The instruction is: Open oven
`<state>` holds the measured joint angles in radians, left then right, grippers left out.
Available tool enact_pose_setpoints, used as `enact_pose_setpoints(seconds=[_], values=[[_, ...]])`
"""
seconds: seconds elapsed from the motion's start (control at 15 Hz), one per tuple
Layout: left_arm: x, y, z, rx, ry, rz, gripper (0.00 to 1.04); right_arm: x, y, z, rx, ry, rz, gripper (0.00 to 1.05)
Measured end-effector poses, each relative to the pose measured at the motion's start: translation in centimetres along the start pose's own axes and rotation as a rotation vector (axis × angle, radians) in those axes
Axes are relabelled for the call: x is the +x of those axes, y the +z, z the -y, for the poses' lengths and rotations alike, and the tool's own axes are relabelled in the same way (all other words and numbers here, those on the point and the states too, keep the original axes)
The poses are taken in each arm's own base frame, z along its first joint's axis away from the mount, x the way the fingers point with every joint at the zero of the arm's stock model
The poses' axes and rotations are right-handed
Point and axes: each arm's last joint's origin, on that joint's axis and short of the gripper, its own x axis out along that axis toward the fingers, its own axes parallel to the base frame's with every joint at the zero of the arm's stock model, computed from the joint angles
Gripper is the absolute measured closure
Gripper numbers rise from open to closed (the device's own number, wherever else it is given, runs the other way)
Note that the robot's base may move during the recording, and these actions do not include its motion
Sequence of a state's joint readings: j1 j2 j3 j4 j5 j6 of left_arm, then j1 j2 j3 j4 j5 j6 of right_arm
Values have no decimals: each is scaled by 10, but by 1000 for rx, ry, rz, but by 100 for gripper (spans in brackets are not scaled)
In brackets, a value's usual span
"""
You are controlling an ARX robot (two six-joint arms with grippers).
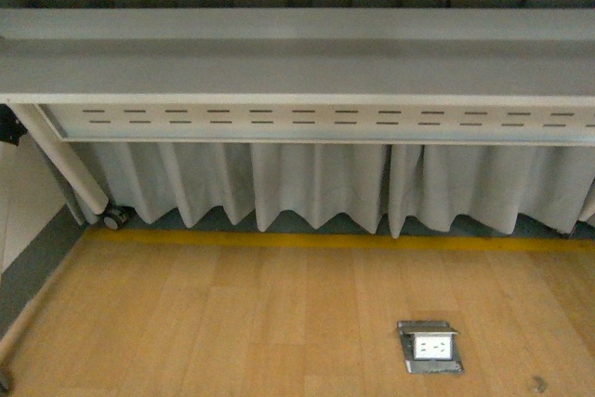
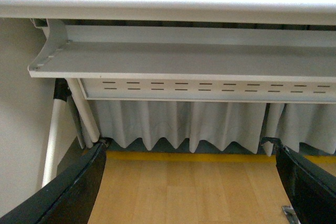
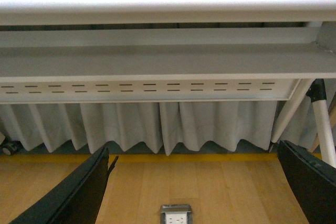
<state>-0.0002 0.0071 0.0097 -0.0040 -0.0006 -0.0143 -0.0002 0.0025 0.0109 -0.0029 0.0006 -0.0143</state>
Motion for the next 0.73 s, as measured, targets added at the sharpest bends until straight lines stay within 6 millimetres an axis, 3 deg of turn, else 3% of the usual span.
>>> enact_pose_setpoints(seconds=[0.73], values=[[0, 0, 0, 0, 0, -2, 7, 0, 0, 0, 0, 1, -3, 6]])
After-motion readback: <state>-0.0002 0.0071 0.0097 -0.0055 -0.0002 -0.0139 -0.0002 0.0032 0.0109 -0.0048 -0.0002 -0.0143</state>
